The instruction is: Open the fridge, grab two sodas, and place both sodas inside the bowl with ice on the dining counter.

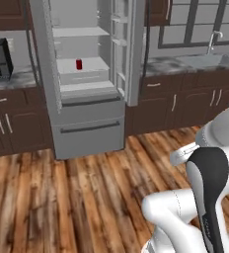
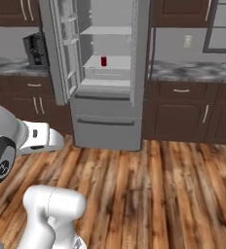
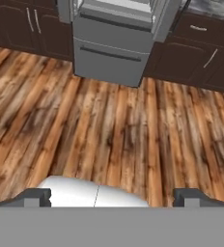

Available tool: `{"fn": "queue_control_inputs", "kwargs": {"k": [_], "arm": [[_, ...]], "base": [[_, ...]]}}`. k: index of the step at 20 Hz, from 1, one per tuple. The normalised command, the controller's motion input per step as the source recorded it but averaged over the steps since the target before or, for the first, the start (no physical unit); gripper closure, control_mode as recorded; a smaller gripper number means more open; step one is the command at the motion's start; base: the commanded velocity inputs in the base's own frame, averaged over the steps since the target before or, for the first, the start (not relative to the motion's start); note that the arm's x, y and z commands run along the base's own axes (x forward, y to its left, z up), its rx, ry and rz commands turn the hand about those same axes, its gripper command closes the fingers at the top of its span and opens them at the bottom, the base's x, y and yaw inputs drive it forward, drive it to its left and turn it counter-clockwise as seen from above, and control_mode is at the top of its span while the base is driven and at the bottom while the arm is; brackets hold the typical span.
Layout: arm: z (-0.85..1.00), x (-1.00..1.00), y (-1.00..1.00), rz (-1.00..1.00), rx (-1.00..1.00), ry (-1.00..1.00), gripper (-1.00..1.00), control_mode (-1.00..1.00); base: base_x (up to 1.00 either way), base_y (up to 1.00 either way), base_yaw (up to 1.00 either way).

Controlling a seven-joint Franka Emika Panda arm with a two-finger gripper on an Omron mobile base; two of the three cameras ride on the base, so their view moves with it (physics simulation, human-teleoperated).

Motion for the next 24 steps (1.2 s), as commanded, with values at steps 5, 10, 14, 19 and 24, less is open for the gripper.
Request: {"fn": "queue_control_inputs", "kwargs": {"k": [5,10,14,19,24], "arm": [[0.0,0.0,0.0,0.0,0.0,0.0,-1.0,1.0],[0.0,0.0,0.0,0.0,0.0,0.0,-1.0,1.0],[0.0,0.0,0.0,0.0,0.0,0.0,-1.0,1.0],[0.0,0.0,0.0,0.0,0.0,0.0,-1.0,1.0],[0.0,0.0,0.0,0.0,0.0,0.0,-1.0,1.0]], "base": [[1.0,0.41,-0.03],[1.0,0.37,-0.03],[1.0,0.35,-0.02],[1.0,0.25,-0.01],[1.0,0.27,0.0]]}}
